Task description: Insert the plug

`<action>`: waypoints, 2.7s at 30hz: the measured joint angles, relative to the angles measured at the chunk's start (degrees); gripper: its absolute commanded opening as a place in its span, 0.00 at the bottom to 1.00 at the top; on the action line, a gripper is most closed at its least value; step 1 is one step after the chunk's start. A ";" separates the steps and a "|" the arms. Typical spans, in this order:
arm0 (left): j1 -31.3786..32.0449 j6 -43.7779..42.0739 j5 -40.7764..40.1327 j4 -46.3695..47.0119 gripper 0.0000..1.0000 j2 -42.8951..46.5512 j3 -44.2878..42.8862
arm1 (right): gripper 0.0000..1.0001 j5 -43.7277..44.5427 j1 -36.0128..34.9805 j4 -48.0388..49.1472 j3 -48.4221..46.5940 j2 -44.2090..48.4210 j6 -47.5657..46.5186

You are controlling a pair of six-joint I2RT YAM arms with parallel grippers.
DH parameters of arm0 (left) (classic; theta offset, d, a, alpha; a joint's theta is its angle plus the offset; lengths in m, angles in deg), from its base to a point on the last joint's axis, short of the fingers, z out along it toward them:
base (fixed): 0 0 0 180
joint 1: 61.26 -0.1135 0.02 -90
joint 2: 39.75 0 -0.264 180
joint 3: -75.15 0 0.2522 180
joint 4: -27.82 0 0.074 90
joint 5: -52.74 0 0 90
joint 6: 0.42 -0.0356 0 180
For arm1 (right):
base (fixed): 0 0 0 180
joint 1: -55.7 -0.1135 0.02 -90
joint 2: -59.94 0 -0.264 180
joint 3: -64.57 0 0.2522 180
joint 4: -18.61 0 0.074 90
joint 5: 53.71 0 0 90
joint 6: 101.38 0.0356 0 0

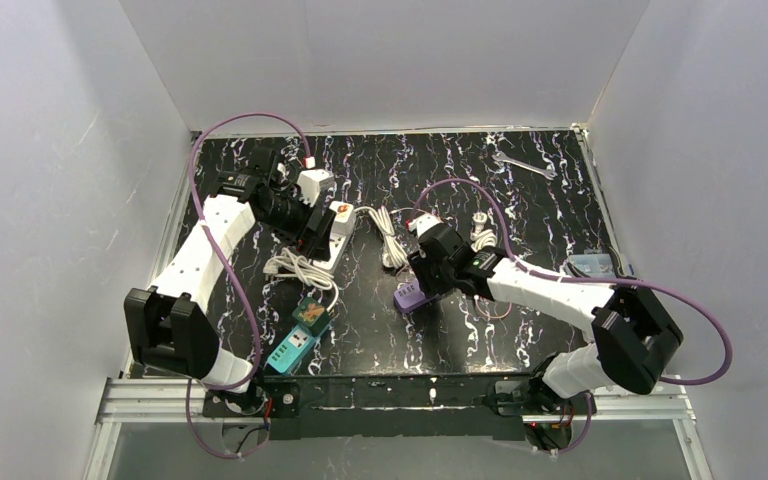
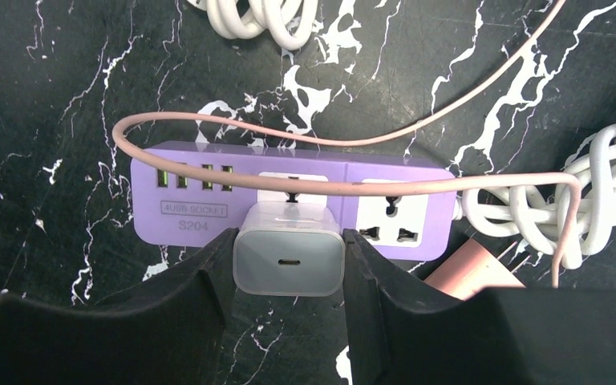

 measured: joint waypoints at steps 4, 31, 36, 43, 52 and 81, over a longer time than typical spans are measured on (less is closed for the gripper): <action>-0.07 0.00 -0.02 0.00 0.98 0.00 0.00 | 0.07 0.74 -0.31 1.44 0.42 -0.15 0.57; -1.14 -1.36 -2.91 -3.98 0.98 6.01 -3.85 | 0.91 7.13 -0.42 -8.39 -6.25 10.97 7.85; -1.14 -1.95 -3.54 -4.96 0.98 6.01 -4.81 | 0.83 11.39 0.33 -14.84 -5.53 14.27 15.65; -1.16 -2.43 -4.48 -5.86 0.99 6.45 -5.01 | 0.71 14.47 0.57 -18.45 4.90 14.95 25.03; -1.18 -3.39 -4.68 -7.10 0.99 7.26 -5.97 | 0.64 19.89 1.05 -16.33 6.05 9.97 28.46; -1.18 -5.22 -2.86 -9.31 0.99 8.04 -8.41 | 0.38 27.65 3.45 -3.26 13.05 3.54 30.38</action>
